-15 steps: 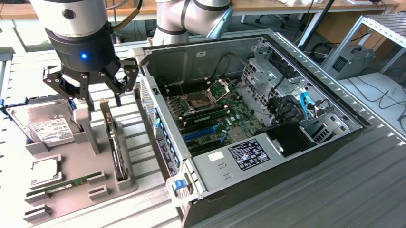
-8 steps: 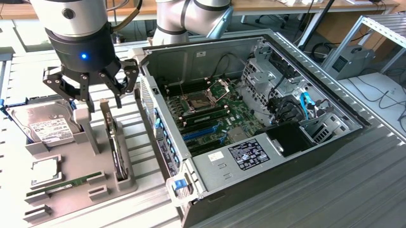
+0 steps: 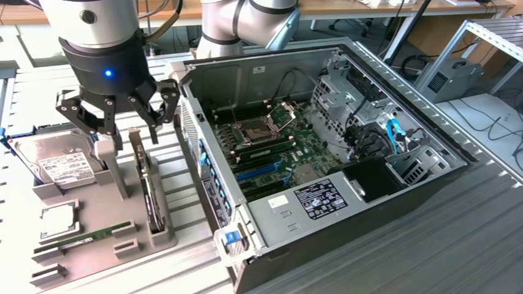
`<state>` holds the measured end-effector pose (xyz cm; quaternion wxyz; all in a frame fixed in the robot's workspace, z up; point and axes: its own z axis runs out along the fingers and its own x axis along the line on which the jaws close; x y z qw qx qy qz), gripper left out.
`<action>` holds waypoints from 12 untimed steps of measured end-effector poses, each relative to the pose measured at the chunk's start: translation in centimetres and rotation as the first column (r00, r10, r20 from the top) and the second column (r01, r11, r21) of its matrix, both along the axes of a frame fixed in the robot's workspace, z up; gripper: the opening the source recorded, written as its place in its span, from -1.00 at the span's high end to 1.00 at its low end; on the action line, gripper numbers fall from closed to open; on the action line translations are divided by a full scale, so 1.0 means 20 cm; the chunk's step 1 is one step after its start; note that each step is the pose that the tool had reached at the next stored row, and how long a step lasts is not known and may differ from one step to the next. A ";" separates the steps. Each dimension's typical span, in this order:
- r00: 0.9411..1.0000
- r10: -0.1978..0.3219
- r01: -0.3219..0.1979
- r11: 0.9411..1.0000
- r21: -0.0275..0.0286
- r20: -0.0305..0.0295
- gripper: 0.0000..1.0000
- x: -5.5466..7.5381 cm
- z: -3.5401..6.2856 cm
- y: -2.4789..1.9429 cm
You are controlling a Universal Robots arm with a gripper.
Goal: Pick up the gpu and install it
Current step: 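Pick up the gpu and move the gpu toward the slot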
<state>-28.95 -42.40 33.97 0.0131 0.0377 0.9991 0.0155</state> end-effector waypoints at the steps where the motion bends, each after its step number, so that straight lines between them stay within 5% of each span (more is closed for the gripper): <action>1: 1.000 0.000 0.000 1.000 -0.001 0.000 -0.09 0.00 -0.002 0.000; 12: 1.000 0.000 0.000 1.000 -0.002 -0.001 -0.09 0.00 -0.067 -0.020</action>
